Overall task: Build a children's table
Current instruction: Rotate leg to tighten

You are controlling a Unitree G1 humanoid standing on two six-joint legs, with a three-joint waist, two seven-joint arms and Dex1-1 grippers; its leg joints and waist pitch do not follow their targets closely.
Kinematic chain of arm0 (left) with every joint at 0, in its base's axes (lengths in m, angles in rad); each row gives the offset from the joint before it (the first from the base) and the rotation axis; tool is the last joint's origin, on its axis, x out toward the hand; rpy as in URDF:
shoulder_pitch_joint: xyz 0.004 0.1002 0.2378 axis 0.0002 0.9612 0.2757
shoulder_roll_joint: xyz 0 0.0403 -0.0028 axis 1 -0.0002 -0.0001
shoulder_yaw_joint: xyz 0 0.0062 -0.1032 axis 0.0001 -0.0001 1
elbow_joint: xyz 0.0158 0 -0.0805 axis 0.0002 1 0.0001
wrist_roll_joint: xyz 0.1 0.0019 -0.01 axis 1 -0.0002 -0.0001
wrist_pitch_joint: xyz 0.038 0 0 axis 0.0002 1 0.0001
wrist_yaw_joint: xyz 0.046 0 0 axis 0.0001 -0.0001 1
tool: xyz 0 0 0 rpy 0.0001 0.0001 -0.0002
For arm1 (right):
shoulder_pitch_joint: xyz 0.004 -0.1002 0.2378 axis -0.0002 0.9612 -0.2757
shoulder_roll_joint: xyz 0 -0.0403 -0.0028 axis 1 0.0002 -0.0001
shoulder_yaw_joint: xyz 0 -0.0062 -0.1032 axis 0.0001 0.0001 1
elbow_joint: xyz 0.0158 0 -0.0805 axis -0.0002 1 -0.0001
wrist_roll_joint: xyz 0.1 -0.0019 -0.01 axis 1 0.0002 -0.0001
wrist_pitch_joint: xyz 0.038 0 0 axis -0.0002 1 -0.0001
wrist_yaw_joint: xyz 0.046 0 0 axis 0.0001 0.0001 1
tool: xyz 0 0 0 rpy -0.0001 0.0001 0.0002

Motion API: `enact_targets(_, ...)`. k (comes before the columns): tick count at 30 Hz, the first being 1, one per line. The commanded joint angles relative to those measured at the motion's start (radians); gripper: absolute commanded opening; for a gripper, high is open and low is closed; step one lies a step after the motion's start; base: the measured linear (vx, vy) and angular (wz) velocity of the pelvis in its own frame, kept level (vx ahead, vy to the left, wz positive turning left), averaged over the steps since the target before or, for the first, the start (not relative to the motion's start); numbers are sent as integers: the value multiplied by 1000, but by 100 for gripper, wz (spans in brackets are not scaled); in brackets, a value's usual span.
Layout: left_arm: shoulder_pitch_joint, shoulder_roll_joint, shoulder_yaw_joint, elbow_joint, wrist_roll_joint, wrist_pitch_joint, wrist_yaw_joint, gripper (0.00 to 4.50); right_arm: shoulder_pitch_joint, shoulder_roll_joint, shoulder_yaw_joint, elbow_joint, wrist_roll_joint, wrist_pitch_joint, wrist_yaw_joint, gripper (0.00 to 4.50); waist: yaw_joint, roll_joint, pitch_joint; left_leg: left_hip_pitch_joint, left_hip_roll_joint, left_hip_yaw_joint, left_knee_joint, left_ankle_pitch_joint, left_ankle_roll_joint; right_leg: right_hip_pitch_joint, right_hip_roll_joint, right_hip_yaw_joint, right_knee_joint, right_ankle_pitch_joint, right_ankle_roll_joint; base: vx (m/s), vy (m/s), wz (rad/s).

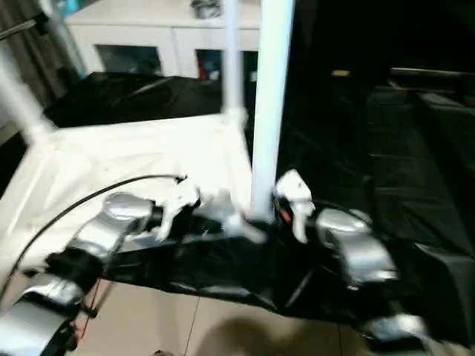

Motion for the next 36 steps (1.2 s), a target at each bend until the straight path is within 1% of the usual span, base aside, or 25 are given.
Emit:
enact_targets(1,-71,-78,19,22,0,14,134,0,-13,119,34,136,-35,46,-159,272,-11,-12,-50,21,24,-22,-79,-358,9,33,-38,34,-98,-451,-168,0,0,0)
enact_targets(2,-71,-78,19,22,0,14,134,0,-13,119,34,136,-35,46,-159,272,-15,-10,-49,22,23,-23,-79,-367,4,31,-38,33,-99,-465,-166,0,0,0)
enact_targets(3,-78,-87,22,32,3,19,156,0,-23,137,25,157,-38,49,-195,272,-20,-13,-48,24,22,-26,-80,-386,1,32,-38,29,-105,-495,-154,0,0,0)
enact_targets(4,-93,-105,29,50,6,26,199,0,-47,167,14,199,-49,55,-261,272,-25,-9,-48,24,21,-28,-79,-396,4,30,-39,30,-107,-507,-148,0,0,0)
enact_targets(5,-105,-119,35,64,9,29,234,0,-70,192,8,236,-59,59,-313,272,-33,-8,-48,24,19,-28,-78,-404,3,26,-38,29,-109,-517,-148,0,0,0)
enact_targets(6,-115,-131,40,76,12,29,257,0,-91,212,7,267,-68,61,-346,272,-34,-9,-48,24,19,-30,-79,-410,1,27,-37,27,-109,-523,-145,0,0,0)
enact_targets(8,-122,-141,40,84,13,23,263,0,-108,232,11,289,-72,45,-351,272,-41,-9,-48,18,19,-33,-81,-416,7,30,-37,26,-110,-513,-141,0,0,0)
enact_targets(10,-122,-138,31,75,12,8,235,0,-132,249,1,297,-51,15,-326,327,-42,-13,-52,18,21,-32,-81,-411,18,31,-39,28,-109,-487,-149,0,0,0)
enact_targets(11,-120,-133,26,68,13,-3,213,0,-146,253,-13,299,-38,9,-314,341,-44,-11,-52,12,22,-33,-83,-399,26,36,-39,28,-105,-460,-157,0,0,0)
enact_targets(13,-113,-121,21,54,12,-14,175,0,-159,247,-21,288,-33,16,-288,347,-42,-10,-56,11,25,-32,-84,-373,36,38,-40,31,-99,-395,-181,0,0,0)
enact_targets(14,-109,-115,18,47,8,-20,158,0,-161,240,-17,277,-34,20,-274,363,-42,-10,-58,7,26,-31,-84,-346,43,42,-39,33,-91,-339,-199,0,0,0)
enact_targets(15,-98,-102,11,28,3,-23,125,0,-156,221,-5,240,-34,29,-238,374,-42,-15,-59,4,26,-29,-83,-321,50,45,-39,33,-87,-299,-212,0,0,0)
enact_targets(17,-95,-98,7,24,2,-26,116,0,-155,215,-2,230,-34,32,-229,380,-38,-12,-62,5,27,-27,-79,-286,66,47,-41,34,-81,-251,-228,0,0,0)
enact_targets(19,-85,-87,-1,11,-2,-34,88,0,-149,196,11,209,-39,38,-199,408,-35,-12,-63,6,28,-25,-78,-271,74,48,-40,34,-80,-232,-238,0,0,0)
enact_targets(21,-59,-63,-10,-20,-15,-34,23,0,-110,126,59,131,-41,46,-72,408,-27,-14,-65,2,28,-23,-73,-226,91,56,-40,33,-73,-179,-249,0,0,0)
enact_targets(22,-59,-63,-10,-20,-15,-34,23,0,-110,126,59,131,-41,46,-72,408,-20,-12,-66,3,30,-21,-70,-202,105,55,-40,34,-69,-143,-256,0,0,0)
enact_targets(23,-42,-43,-19,-39,-18,-44,-27,0,-69,70,89,58,-31,44,33,408,-17,-11,-67,4,30,-19,-69,-194,111,53,-38,34,-68,-132,-260,0,0,0)
enact_targets(24,-33,-32,-23,-48,-20,-46,-52,0,-47,39,103,20,-26,39,85,408,-5,-13,-67,6,34,-16,-67,-176,124,53,-37,36,-62,-94,-269,0,0,0)
enact_targets(25,-33,-32,-23,-48,-20,-46,-52,0,-47,39,103,20,-26,39,85,408,-1,-12,-67,5,35,-17,-68,-171,126,56,-38,35,-60,-92,-270,0,0,0)
enact_targets(26,-17,-10,-32,-64,-23,-55,-97,0,-8,-20,118,-48,-11,29,182,408,7,8,-66,10,36,-17,-68,-182,122,53,-38,35,-60,-101,-269,0,0,0)
enact_targets(27,-9,1,-35,-73,-27,-57,-120,0,12,-51,124,-80,-1,20,233,408,10,0,-65,13,39,-15,-70,-197,120,51,-36,35,-67,-111,-265,0,0,0)
enact_targets(28,-4,9,-37,-79,-31,-59,-135,0,22,-69,126,-96,3,11,260,408,15,-5,-67,15,39,-14,-69,-201,115,52,-36,37,-61,-101,-271,0,0,0)
enact_targets(30,5,22,-38,-90,-39,-61,-161,0,35,-95,127,-118,10,2,296,408,19,-5,-67,12,38,-13,-69,-195,115,52,-37,38,-60,-92,-275,0,0,0)
enact_targets(31,10,28,-39,-97,-44,-59,-173,0,38,-107,125,-129,24,17,314,408,20,-2,-67,14,38,-13,-70,-201,111,52,-37,37,-61,-100,-276,0,0,0)
enact_targets(36,41,70,-46,-150,-61,-36,-253,0,49,-156,125,-192,60,54,396,408,22,-7,-65,13,38,-14,-71,-219,96,53,-38,39,-64,-145,-266,0,0,0)
